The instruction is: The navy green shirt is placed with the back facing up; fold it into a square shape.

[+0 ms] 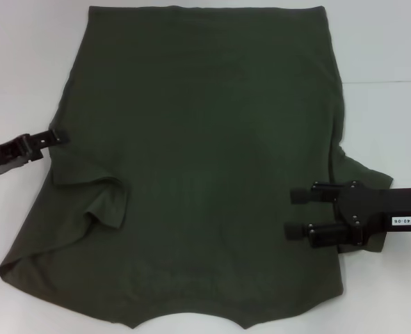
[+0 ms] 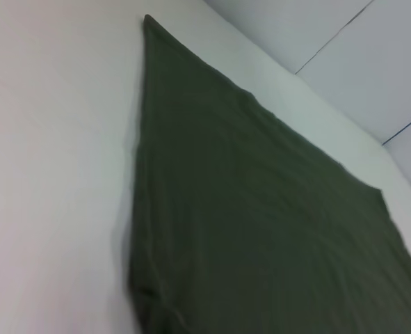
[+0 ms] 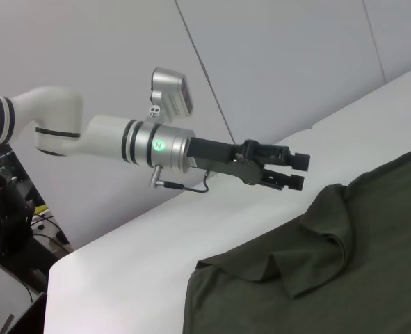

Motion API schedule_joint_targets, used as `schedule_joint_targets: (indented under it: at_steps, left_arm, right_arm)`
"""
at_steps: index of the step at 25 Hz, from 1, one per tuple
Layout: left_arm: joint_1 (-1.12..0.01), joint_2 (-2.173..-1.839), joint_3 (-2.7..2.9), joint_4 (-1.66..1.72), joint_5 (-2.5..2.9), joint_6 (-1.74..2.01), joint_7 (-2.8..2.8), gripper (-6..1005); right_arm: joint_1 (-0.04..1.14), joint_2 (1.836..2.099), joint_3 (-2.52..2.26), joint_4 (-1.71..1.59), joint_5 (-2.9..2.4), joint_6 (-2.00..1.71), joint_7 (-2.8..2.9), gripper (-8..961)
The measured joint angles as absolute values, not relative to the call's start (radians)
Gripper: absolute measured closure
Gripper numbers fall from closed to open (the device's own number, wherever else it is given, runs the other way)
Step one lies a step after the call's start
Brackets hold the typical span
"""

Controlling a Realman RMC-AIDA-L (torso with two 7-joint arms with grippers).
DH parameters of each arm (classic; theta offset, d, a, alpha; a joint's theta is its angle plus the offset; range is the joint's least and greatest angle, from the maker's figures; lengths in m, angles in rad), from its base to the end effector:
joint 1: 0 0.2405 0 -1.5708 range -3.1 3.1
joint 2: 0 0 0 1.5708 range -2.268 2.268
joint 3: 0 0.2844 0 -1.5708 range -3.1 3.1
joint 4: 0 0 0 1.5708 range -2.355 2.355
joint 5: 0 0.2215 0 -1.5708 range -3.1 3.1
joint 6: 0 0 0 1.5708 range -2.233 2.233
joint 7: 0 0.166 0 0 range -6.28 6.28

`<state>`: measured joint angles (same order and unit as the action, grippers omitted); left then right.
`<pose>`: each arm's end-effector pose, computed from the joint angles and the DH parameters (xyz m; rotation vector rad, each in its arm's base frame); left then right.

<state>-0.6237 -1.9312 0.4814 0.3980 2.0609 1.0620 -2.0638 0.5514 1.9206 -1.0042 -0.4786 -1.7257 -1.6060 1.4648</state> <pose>-0.3638 0.4324 0.0222 -1.8730 -1.6271 -0.7137 0.2819 0.3525 -0.0179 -2.8671 0.7667 0.7621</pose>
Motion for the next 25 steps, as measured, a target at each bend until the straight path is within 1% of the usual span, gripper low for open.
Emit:
schedule_joint_targets:
  at_steps: [7,25]
  left_arm:
    - [-0.639,-1.952,0.482,0.367,2.060,0.966,-1.983,127]
    - [-0.663,-1.977,0.509,0.333,2.070,0.872,-1.950,127]
  right_arm:
    - [0.543,1.920,-0.999,-0.479,-1.726,-1.609,1.465,126]
    - [0.541,1.920,-0.999,-0.479,-1.726,-1.606,1.465,134]
